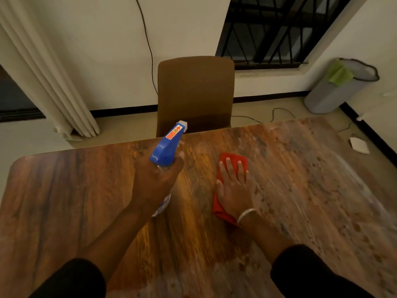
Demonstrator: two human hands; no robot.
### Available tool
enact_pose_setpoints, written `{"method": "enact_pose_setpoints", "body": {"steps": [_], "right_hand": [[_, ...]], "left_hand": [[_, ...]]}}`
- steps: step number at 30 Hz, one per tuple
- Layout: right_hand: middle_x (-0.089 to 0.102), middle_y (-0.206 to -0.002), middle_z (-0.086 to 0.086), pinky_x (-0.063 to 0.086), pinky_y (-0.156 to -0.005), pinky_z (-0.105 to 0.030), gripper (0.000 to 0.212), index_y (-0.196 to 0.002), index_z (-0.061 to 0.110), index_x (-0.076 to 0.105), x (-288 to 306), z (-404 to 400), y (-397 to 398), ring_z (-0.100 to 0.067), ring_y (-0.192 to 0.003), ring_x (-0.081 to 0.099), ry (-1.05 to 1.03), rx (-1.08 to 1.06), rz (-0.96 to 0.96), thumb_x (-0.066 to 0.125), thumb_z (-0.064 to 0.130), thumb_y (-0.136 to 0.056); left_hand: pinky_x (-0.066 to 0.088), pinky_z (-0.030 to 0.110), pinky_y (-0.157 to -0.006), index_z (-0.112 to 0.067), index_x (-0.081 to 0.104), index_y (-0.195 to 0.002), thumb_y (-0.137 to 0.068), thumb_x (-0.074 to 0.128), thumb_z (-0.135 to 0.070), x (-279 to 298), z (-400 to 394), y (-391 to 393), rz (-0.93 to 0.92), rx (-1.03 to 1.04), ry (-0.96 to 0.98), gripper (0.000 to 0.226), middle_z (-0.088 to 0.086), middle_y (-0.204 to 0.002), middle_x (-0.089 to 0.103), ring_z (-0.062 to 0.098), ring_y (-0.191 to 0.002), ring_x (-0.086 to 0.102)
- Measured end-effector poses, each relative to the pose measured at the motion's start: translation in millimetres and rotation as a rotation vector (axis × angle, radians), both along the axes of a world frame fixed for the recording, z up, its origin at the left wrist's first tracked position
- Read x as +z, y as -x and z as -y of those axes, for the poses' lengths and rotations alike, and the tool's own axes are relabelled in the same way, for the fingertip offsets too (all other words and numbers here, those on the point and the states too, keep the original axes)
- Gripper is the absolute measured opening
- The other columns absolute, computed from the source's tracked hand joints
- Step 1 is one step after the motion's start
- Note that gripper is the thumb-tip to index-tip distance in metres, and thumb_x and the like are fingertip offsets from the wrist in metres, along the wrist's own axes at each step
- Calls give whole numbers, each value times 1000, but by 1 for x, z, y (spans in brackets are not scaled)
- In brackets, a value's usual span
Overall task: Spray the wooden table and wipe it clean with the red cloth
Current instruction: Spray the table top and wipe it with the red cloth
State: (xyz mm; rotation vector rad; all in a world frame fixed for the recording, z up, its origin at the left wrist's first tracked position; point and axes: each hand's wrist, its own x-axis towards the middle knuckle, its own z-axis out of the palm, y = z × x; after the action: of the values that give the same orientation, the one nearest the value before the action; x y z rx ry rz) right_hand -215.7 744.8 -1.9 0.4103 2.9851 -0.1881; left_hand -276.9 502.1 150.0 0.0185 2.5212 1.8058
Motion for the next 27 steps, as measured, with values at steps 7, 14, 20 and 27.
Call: {"method": "enact_pose_setpoints", "body": {"steps": [7, 14, 20, 27], "right_hand": [[0, -179, 9, 10, -132, -57, 63, -170, 33, 9, -5, 4, -52, -26, -166, -5, 29, 315, -48, 28, 47, -111], [-2, -179, 3, 8, -131, -61, 63, -170, 28, 10, 4, -35, 22, -30, -164, -11, 37, 89, -16, 25, 45, -111], [0, -179, 2, 3, -132, -61, 65, -170, 27, 10, -5, -6, 52, -31, -164, -12, 90, 274, -38, 28, 48, -111], [0, -179, 5, 7, -132, -58, 64, -170, 32, 8, -7, -68, 43, -30, -165, -9, 64, 259, -14, 21, 51, -110]], "left_hand": [[49, 43, -90, -7, 52, -127, -97, 52, -34, 13, -24, 23, 363, -58, 21, 41, 16, -105, 62, 28, -94, 63], [42, 16, -60, 2, 56, -119, -98, 52, -27, 14, -27, 23, 195, -91, 70, 36, 18, -94, 65, 14, -74, 60], [51, 30, -80, 5, 57, -112, -99, 51, -18, 18, -27, 21, 170, -96, 61, 28, 18, -98, 66, 19, -82, 64], [48, 40, -81, -8, 58, -96, -98, 51, -23, 9, -31, 25, 213, -117, 63, 17, 16, -89, 64, 24, -81, 64]]}}
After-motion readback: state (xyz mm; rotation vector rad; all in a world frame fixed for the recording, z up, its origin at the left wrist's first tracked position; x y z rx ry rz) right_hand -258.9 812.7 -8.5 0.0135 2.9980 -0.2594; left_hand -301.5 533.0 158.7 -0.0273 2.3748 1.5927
